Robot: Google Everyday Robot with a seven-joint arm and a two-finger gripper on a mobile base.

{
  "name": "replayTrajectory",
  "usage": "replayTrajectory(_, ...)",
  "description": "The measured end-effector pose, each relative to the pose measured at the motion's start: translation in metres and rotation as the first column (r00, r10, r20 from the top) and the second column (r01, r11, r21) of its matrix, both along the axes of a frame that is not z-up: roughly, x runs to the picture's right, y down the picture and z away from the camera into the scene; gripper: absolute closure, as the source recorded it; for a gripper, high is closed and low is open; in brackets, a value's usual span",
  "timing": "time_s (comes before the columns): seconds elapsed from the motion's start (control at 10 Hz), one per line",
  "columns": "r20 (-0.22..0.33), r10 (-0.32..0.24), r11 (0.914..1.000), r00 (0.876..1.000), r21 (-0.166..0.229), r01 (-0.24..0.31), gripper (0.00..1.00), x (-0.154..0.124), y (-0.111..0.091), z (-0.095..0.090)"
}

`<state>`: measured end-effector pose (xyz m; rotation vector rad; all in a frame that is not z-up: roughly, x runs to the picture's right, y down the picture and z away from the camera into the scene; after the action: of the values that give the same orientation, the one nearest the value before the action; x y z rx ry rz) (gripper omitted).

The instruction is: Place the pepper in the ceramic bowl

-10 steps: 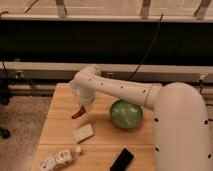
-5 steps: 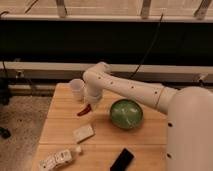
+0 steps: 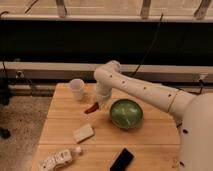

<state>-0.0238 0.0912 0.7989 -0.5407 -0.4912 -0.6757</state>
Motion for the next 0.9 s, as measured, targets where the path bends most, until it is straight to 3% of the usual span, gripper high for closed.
replayTrajectory(0.9, -0.008, 0.069, 0.9975, 0.998, 0.016, -0.069, 1.0, 0.037, 0.0, -0.005)
